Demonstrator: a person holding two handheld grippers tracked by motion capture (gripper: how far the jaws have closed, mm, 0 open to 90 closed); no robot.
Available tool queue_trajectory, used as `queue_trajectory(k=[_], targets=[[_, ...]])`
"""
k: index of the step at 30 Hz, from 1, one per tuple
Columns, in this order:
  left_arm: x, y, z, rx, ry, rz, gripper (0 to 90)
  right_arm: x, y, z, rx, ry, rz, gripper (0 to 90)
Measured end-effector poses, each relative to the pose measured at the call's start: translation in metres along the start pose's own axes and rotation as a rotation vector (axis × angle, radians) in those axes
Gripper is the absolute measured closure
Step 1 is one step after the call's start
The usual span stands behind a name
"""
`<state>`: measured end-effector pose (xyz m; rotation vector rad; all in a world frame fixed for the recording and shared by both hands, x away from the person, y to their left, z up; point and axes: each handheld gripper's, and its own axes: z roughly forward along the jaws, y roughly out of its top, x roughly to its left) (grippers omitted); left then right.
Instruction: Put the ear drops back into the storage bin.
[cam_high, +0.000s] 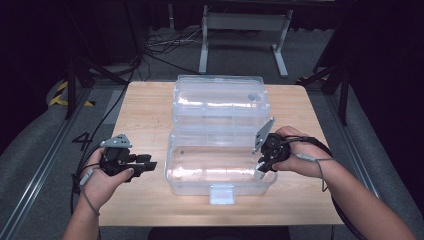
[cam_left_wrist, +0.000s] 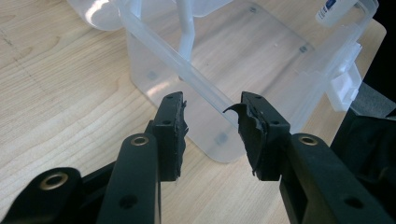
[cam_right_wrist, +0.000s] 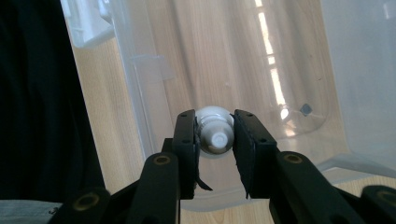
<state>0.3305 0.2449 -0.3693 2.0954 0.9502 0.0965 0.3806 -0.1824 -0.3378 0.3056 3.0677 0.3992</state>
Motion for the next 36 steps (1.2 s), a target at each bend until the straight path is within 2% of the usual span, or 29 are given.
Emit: queue_trajectory(k=[3,11,12,18,26,27,36], targets=[[0.0,0.0,0.0,0.0,0.0,0.0,61.3,-0.002,-0.001,0.006,0.001,0.0,-0.015,71.5],[0.0,0.0,0.0,0.0,0.002,0.003,61.4,-0.002,-0.002,0.017,0.023,0.017,0.0,71.5],[0.0,0.0,0.0,0.0,0.002,0.003,61.5,-0.003,-0.002,0.019,0.017,0.015,-0.013,71.5],[0.0,0.0,0.0,0.0,0.001,0.002,61.5,-0.003,-0.003,0.027,0.037,0.022,0.0,71.5],[0.0,0.0,0.0,0.001,-0.001,0.003,61.4,-0.004,-0.005,0.039,0.044,0.034,-0.01,71.5],[0.0,0.0,0.0,0.002,-0.001,0.003,61.4,-0.003,-0.005,0.04,0.052,0.035,0.0,71.5],[0.001,0.0,0.0,0.002,-0.002,0.0,61.6,-0.004,-0.006,0.047,0.056,0.042,-0.008,71.4]])
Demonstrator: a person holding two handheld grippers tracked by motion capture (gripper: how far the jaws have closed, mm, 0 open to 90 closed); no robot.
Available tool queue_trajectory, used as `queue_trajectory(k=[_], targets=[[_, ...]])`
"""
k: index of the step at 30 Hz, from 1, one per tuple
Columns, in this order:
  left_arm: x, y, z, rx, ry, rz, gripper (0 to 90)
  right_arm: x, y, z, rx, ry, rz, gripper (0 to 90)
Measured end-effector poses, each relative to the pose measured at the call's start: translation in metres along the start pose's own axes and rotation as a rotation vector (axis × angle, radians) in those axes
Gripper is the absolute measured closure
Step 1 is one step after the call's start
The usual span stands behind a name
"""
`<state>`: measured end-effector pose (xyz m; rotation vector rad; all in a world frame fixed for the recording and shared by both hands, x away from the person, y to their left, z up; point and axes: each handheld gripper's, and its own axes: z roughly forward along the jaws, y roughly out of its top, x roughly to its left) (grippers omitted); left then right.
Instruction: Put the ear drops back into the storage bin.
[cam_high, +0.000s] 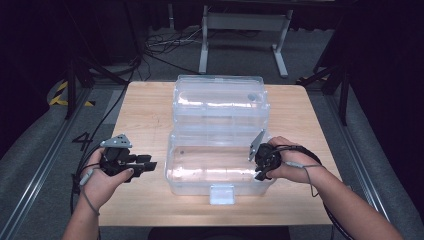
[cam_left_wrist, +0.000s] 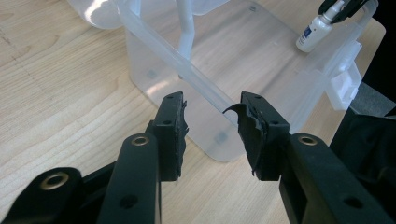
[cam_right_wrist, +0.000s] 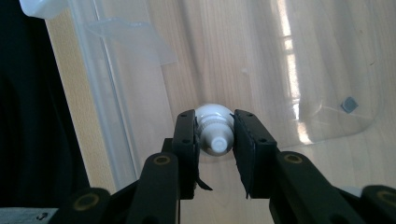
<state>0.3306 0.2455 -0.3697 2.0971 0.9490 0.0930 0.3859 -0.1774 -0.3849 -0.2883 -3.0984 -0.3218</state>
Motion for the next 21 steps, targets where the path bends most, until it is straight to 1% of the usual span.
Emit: queue_trajectory(k=[6,7,14,18,20,21], targets=[[0.0002,-0.0002,0.0,0.001,0.0,0.0,61.6,-0.0004,0.0,0.0025,0.0,-0.001,0.003,71.4],[0.0002,-0.0002,0.0001,0.001,0.0,-0.001,61.5,-0.0009,-0.0002,0.0035,0.003,0.0,-0.003,71.4],[0.0005,-0.0003,-0.0003,0.001,0.0,-0.001,61.5,-0.0001,0.0008,0.0046,0.019,0.002,-0.002,71.3],[0.0001,-0.0002,-0.0008,-0.002,-0.002,-0.001,61.5,-0.0004,0.0006,0.0048,0.004,0.021,0.013,68.4],[0.0004,-0.0003,-0.0008,0.0,-0.002,0.0,61.5,-0.0002,0.0003,0.004,0.0,0.018,0.01,67.3],[0.0005,-0.0003,-0.0006,0.001,-0.002,0.001,61.5,-0.0007,0.0002,0.0032,-0.011,0.016,0.008,66.5]])
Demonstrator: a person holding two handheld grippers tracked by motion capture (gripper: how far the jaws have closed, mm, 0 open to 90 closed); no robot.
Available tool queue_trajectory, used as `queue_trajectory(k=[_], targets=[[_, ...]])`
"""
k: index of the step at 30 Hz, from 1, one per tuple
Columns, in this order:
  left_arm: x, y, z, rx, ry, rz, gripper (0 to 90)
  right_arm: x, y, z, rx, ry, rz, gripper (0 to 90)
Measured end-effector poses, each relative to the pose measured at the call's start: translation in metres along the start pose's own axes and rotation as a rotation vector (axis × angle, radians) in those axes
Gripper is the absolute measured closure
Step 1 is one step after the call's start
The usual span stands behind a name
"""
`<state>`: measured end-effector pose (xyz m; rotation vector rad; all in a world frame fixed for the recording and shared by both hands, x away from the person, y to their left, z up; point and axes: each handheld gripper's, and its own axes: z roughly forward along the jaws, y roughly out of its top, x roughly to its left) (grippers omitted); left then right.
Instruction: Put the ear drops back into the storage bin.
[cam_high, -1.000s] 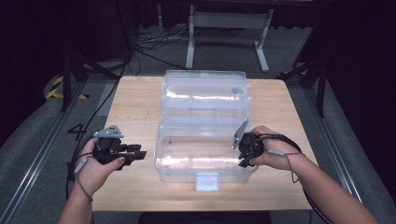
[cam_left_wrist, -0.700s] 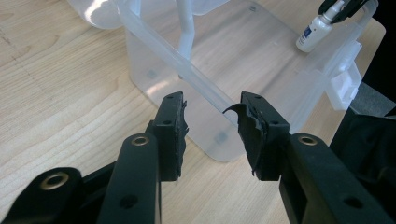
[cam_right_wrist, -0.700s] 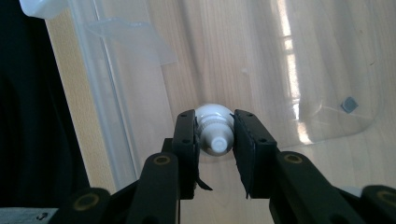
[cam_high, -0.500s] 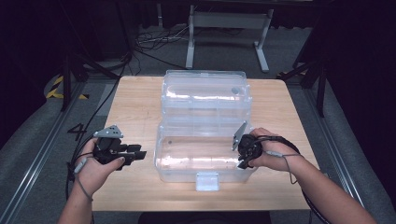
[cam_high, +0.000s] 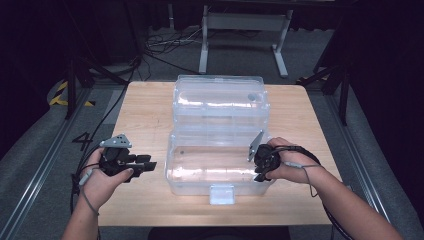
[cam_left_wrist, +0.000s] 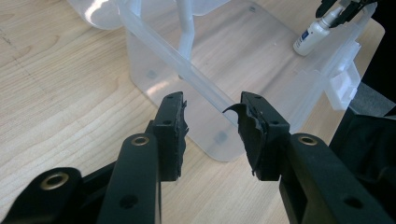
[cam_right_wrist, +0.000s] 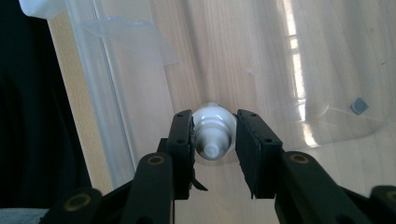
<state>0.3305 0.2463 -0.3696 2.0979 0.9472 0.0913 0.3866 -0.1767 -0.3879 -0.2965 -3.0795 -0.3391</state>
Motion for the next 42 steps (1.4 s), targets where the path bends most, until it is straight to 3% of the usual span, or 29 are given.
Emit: queue_trajectory(k=[11,22,27,28,35,37,42], targets=[[-0.001,0.001,0.0,-0.001,-0.001,-0.001,61.4,0.006,-0.001,-0.021,-0.062,-0.013,0.026,61.9],[-0.002,0.001,0.001,0.0,-0.003,0.003,61.2,0.022,0.003,-0.043,-0.137,-0.002,0.005,59.5],[-0.002,0.002,0.001,0.0,-0.006,0.002,61.1,0.033,0.009,-0.036,-0.113,0.027,-0.029,58.9],[-0.002,0.002,0.001,0.0,-0.006,0.006,61.1,0.035,0.01,-0.034,-0.106,0.033,-0.016,59.0],[-0.001,0.002,0.0,-0.008,-0.005,-0.003,60.0,0.034,0.013,-0.017,-0.08,0.057,-0.045,61.5],[-0.001,0.002,0.0,-0.009,-0.005,-0.001,59.5,0.035,0.013,-0.014,-0.066,0.064,-0.028,62.2],[-0.001,0.001,0.001,-0.02,0.002,0.005,56.9,0.033,0.014,-0.006,-0.058,0.054,-0.042,64.3]])
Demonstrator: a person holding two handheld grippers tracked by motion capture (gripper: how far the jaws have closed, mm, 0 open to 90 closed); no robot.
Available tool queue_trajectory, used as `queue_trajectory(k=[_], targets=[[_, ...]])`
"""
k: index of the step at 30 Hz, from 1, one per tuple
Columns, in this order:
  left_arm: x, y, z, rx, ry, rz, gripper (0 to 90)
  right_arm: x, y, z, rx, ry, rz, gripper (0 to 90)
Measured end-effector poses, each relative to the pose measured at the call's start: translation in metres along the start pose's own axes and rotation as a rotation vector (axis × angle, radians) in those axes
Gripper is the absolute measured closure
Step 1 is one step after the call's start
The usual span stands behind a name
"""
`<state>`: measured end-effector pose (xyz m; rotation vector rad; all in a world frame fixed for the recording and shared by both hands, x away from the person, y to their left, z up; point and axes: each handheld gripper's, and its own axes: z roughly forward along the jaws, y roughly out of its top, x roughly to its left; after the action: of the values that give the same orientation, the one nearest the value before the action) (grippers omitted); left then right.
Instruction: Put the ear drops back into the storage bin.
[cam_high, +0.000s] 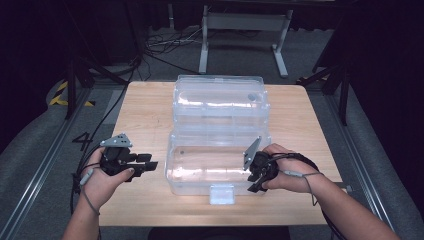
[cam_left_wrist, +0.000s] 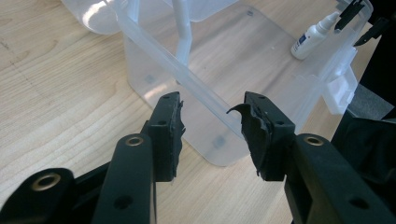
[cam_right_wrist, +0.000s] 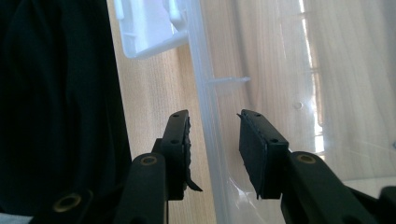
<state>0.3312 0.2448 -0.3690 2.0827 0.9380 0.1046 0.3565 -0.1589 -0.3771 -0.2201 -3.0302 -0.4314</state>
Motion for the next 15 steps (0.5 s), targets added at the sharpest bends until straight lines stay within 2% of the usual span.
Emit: queue_trajectory(k=[3,5,7,10,15], targets=[[0.001,-0.001,-0.001,-0.011,0.004,0.004,54.8,0.0,0.001,0.005,0.016,-0.002,-0.01,66.5],[0.001,-0.001,-0.001,-0.016,0.001,-0.001,54.8,0.001,0.001,0.008,0.034,0.003,0.007,67.5],[0.001,-0.001,0.0,-0.024,-0.003,-0.002,54.6,0.0,0.001,0.012,0.038,0.001,-0.004,68.7],[0.001,-0.001,0.001,-0.037,-0.023,-0.007,53.4,0.0,0.002,0.015,0.049,-0.001,0.006,70.9],[0.002,0.0,0.005,-0.043,-0.033,-0.014,51.3,-0.002,0.001,0.021,0.06,0.008,-0.013,77.4]])
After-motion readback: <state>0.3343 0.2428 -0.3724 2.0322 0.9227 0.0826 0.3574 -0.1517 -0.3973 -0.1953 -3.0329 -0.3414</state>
